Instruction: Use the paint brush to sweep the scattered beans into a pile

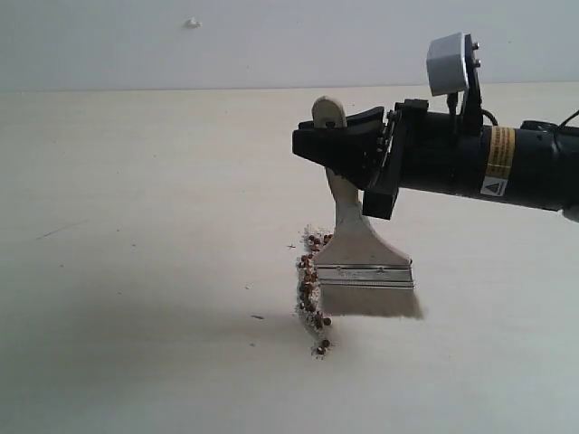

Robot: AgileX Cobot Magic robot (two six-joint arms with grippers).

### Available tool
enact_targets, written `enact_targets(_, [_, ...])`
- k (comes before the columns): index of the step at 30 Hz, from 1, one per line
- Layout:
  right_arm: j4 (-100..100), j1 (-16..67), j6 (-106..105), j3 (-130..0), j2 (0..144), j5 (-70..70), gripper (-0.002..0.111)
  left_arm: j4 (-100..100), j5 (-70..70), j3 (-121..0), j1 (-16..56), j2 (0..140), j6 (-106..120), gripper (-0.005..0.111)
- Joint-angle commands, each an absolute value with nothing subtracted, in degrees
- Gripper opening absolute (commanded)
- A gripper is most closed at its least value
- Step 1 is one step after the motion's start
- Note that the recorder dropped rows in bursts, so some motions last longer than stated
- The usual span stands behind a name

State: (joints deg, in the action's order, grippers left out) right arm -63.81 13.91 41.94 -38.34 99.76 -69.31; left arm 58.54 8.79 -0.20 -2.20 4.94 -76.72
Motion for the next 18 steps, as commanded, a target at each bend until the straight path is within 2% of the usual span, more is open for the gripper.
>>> enact_targets(1, [-67.55,13.98,46.47,-38.5,96.38,-69.96,0.0,58.11,8.87,0.0,-2.25,4.63,-76.69,0.0])
enact_targets(9, [-67.68,15.52,46.69,-33.43,96.41,-69.96,0.0,58.11,8.87,0.0,-2.25,4.63,-76.69,0.0])
enact_targets(18, [-61.7,22.22,38.1,-32.92,100.3,-69.96,0.0,58.11,8.87,0.0,-2.25,4.63,-76.69,0.0])
